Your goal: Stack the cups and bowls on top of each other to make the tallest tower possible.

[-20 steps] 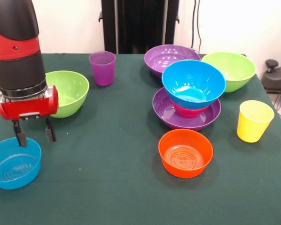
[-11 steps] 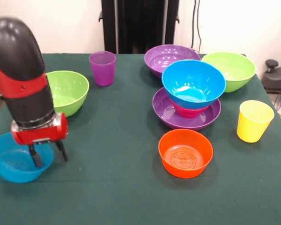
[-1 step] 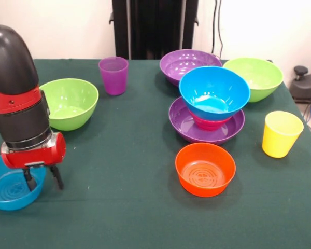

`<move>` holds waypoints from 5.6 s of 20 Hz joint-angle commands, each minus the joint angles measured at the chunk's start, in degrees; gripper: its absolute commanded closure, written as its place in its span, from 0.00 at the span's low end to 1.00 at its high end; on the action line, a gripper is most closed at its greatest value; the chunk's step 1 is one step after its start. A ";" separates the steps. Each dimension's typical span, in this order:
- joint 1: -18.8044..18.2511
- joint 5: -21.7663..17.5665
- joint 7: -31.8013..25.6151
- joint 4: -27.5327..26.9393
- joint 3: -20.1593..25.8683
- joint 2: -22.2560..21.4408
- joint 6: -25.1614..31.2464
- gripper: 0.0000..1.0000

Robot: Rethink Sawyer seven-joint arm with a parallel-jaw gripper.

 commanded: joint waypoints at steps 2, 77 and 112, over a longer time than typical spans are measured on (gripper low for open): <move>-0.25 -4.22 -8.15 0.68 0.29 7.84 -6.14 1.00; 49.61 19.19 49.75 41.96 -37.54 -39.13 -8.55 1.00; 55.96 29.92 49.38 23.19 -40.53 -30.99 1.62 1.00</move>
